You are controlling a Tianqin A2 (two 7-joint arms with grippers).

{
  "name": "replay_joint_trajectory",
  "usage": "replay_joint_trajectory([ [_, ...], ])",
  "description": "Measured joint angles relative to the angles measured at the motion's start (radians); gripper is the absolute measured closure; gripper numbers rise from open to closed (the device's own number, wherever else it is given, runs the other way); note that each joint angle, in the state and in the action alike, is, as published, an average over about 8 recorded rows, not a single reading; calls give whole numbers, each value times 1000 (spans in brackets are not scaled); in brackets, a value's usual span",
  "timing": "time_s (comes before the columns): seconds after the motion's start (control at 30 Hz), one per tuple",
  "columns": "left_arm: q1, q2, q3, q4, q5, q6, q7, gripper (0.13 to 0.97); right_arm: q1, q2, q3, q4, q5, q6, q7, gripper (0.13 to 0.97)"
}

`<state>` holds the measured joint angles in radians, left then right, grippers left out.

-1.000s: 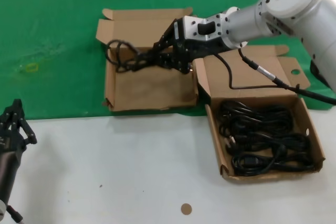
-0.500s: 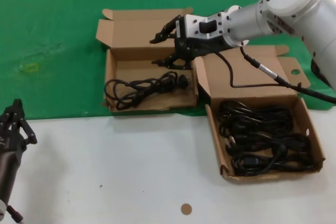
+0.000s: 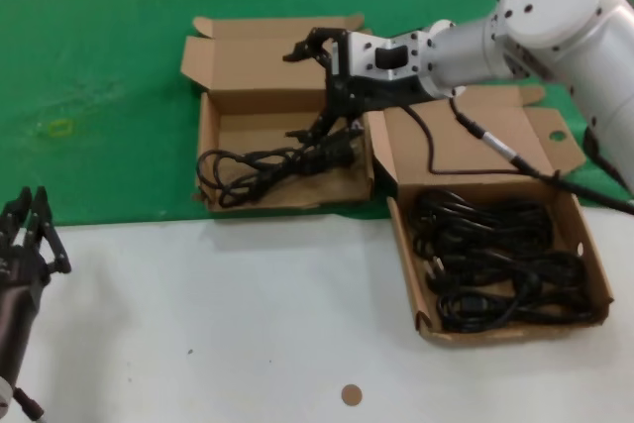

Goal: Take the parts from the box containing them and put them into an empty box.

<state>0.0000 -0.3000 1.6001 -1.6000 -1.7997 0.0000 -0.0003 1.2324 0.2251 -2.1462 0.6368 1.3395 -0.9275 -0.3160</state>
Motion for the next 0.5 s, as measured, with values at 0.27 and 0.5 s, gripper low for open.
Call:
replay_joint_trajectory([
  [0.27,0,0,0,0,0,0,0,903,-114,7,51,89,43,86,30,349],
  [0.5,0,0,0,0,0,0,0,797,-230,14,102,181,86,174,59,285],
])
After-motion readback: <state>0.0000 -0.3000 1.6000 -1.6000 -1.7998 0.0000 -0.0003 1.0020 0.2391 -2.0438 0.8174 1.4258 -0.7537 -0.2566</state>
